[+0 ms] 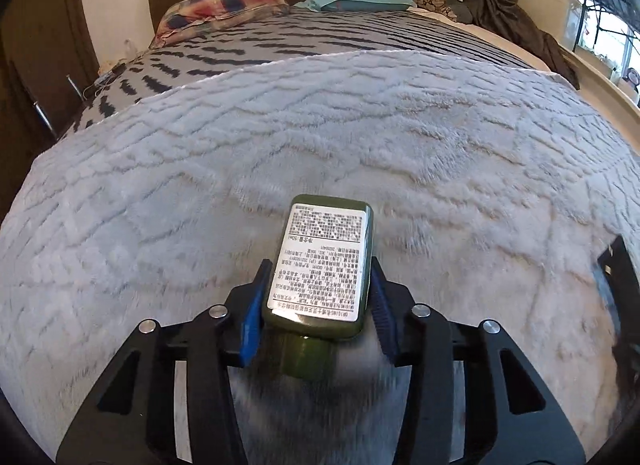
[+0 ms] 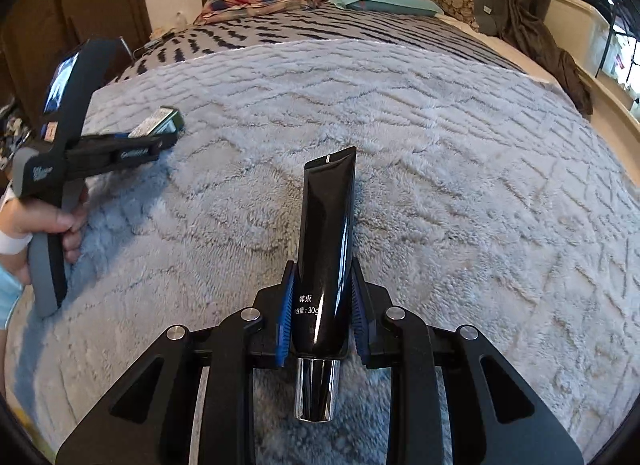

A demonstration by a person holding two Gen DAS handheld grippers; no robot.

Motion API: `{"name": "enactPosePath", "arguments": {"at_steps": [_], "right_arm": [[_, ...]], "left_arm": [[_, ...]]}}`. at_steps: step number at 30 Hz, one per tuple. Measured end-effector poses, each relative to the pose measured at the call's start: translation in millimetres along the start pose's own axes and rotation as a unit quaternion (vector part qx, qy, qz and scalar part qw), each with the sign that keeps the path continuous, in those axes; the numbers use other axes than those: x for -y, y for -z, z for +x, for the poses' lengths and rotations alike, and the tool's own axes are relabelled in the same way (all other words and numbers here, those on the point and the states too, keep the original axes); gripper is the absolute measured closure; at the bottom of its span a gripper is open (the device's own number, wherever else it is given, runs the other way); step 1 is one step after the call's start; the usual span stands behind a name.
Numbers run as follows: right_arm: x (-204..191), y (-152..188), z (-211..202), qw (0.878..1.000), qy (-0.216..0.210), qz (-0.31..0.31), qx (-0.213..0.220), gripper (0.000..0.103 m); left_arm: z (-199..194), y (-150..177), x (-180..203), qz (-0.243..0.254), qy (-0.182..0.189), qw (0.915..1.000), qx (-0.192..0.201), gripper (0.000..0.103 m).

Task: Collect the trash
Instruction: 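Lower the green bottle and black tube below the bed edge and open both tools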

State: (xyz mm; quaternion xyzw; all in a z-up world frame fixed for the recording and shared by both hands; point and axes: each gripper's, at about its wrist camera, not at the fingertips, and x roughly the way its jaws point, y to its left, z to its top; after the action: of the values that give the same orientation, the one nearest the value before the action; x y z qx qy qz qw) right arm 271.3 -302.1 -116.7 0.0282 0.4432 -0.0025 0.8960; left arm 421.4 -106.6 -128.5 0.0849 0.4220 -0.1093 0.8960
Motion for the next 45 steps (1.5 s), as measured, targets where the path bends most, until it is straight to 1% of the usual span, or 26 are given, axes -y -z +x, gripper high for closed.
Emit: {"name": "enactPosePath", "arguments": {"at_steps": [5,8,9,10,13,16,20,21,23,25,28,30,32,34,35,38,41,45], "right_arm": [[-5,16,-26,1.0,0.009,-0.017,0.014,0.077],[-14,29,-53,0.999,-0.001,-0.029,0.032,0.077],[-17,33,-63,0.999,-0.005,-0.032,0.039,0.077],[-22,40,-78,0.998,-0.011,-0.036,0.05,0.077],[-32,57,-108,0.996,-0.028,-0.045,0.072,0.077],[-45,85,-142,0.993,-0.052,-0.048,0.096,0.077],[-64,123,-168,0.989,-0.082,-0.06,0.103,0.077],[-70,135,-174,0.988,-0.088,-0.066,0.104,0.077],[-78,151,-182,0.987,-0.094,-0.072,0.105,0.077],[-85,174,-189,0.987,-0.098,-0.072,0.105,0.077],[-86,199,-190,0.989,-0.099,-0.057,0.093,0.077],[-85,219,-187,0.991,-0.097,-0.047,0.077,0.077],[-83,235,-183,0.992,-0.111,-0.033,0.057,0.077],[-84,248,-179,0.992,-0.121,-0.024,0.038,0.077],[-86,258,-176,0.991,-0.126,-0.019,0.026,0.077],[-94,277,-160,0.99,-0.138,-0.014,-0.01,0.077],[-102,296,-141,0.987,-0.15,-0.015,-0.049,0.077],[-97,306,-120,0.986,-0.144,0.0,-0.085,0.077]], "left_arm": [[-41,32,-4,0.0,0.007,0.9999,0.008,0.061],[-79,59,-5,0.004,0.013,0.9998,0.014,0.061],[-99,72,-4,0.008,0.018,0.9996,0.02,0.061],[-110,80,-4,0.011,0.023,0.9994,0.025,0.061],[-157,112,-3,0.017,0.044,0.9981,0.04,0.061],[-203,144,1,0.025,0.063,0.9959,0.06,0.061],[-251,190,5,0.025,0.086,0.9932,0.075,0.061],[-256,198,6,0.025,0.087,0.993,0.076,0.061],[-268,226,7,0.018,0.085,0.9934,0.076,0.061],[-274,250,9,0.015,0.081,0.9937,0.075,0.061],[-278,286,13,0.011,0.077,0.9944,0.072,0.061],[-278,309,17,0.011,0.074,0.995,0.066,0.061],[-275,332,23,0.007,0.073,0.9959,0.054,0.061],[-272,350,27,0.002,0.084,0.9958,0.037,0.061],[-267,360,30,-0.002,0.095,0.9952,0.022,0.061],[-250,379,38,-0.008,0.114,0.9933,-0.015,0.061],[-234,393,46,-0.002,0.119,0.9916,-0.05,0.061],[-208,409,48,-0.005,0.12,0.9871,-0.105,0.061]]}}
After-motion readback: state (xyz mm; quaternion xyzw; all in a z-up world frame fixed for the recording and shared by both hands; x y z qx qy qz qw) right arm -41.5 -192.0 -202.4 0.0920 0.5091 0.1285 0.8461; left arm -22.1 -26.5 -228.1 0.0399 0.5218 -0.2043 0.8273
